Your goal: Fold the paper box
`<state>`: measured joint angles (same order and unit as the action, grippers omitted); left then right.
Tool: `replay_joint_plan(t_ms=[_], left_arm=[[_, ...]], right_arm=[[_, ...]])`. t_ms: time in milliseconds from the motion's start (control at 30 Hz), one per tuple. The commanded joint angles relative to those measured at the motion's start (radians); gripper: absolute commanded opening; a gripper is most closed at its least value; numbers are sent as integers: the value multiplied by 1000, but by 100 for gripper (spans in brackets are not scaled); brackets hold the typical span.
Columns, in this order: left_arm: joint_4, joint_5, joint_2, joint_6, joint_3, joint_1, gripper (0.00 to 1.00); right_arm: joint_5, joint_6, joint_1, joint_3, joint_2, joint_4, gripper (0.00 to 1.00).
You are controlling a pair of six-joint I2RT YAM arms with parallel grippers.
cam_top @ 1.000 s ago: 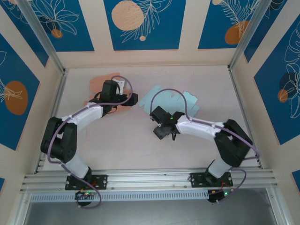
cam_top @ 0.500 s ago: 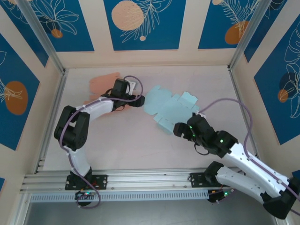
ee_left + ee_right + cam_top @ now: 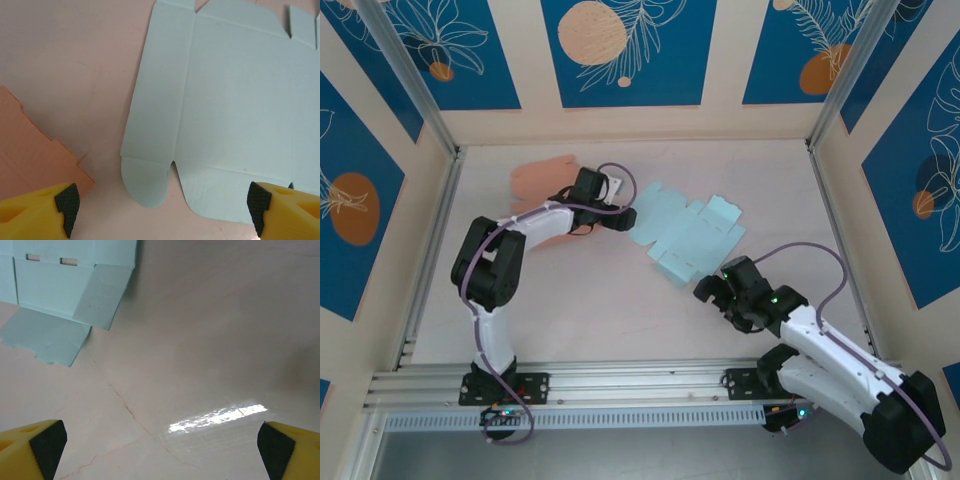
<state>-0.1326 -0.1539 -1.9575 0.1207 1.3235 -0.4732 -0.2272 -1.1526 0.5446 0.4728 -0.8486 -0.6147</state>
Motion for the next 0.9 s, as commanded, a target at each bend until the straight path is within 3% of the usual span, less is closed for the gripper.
replay_joint_plan(t_ms=[0, 433, 633, 867], left_arm=[[-29, -23, -23, -12, 10, -13, 87], [5, -67, -90, 19, -1, -60, 70], [-9, -73, -121, 17, 26, -75, 60], [-6, -98, -125, 19, 6, -107, 46]], right_arm=[[65, -25, -24, -31, -50, 85, 100], [96, 4, -139, -73, -235, 416, 100], [124, 5, -175, -36, -418, 547, 90], [145, 32, -217, -42, -478, 724, 88]])
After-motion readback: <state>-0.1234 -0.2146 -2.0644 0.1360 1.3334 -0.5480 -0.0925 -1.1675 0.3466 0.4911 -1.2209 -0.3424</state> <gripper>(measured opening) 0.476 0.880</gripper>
